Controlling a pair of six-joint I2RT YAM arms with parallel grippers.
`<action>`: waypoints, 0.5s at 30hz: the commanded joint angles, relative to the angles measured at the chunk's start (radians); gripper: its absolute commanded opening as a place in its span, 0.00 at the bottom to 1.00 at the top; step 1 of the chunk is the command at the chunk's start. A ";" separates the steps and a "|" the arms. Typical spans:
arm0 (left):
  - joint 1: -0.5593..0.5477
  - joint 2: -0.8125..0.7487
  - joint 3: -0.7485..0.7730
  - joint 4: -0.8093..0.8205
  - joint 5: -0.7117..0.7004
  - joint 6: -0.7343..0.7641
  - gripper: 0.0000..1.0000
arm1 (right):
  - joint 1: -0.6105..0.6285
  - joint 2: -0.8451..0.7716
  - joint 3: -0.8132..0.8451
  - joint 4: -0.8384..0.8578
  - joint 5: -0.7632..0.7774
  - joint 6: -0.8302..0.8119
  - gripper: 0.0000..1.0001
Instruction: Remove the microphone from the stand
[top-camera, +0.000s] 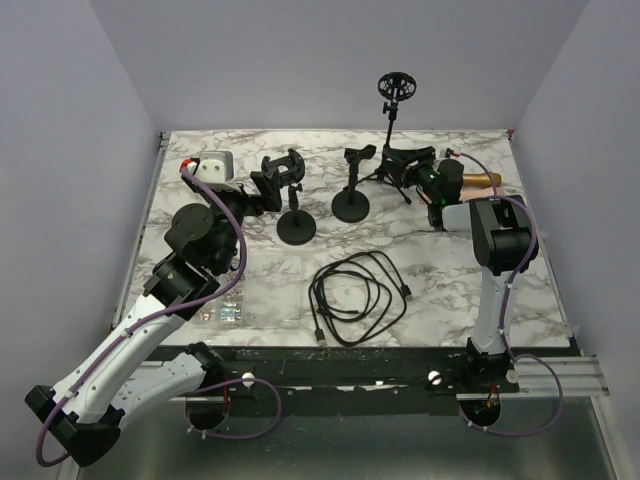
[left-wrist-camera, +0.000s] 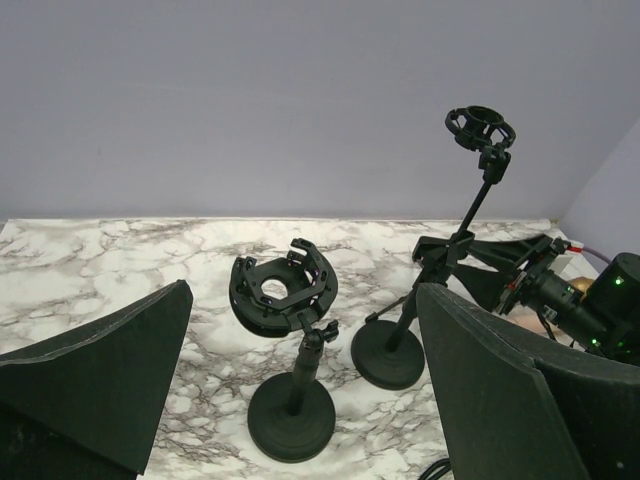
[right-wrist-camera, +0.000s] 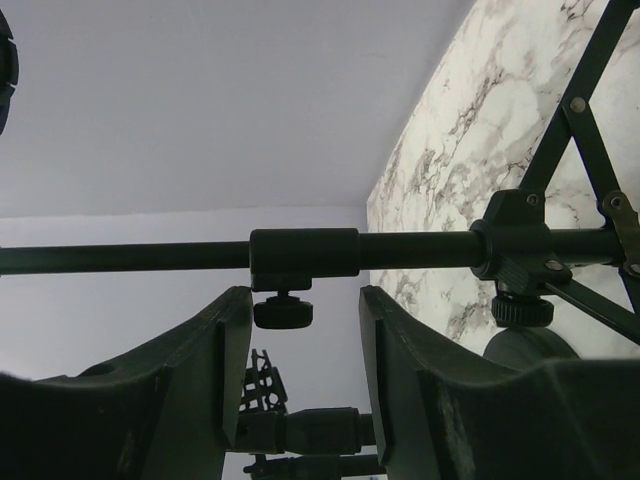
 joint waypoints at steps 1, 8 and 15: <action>-0.003 -0.009 0.030 0.009 0.005 0.008 0.99 | 0.000 0.025 0.016 0.046 -0.020 0.019 0.50; -0.002 -0.009 0.030 0.009 0.002 0.010 0.99 | 0.002 0.032 0.008 0.047 -0.018 0.021 0.25; -0.002 -0.008 0.030 0.008 0.008 0.007 0.99 | 0.010 -0.043 0.017 -0.203 0.038 -0.160 0.01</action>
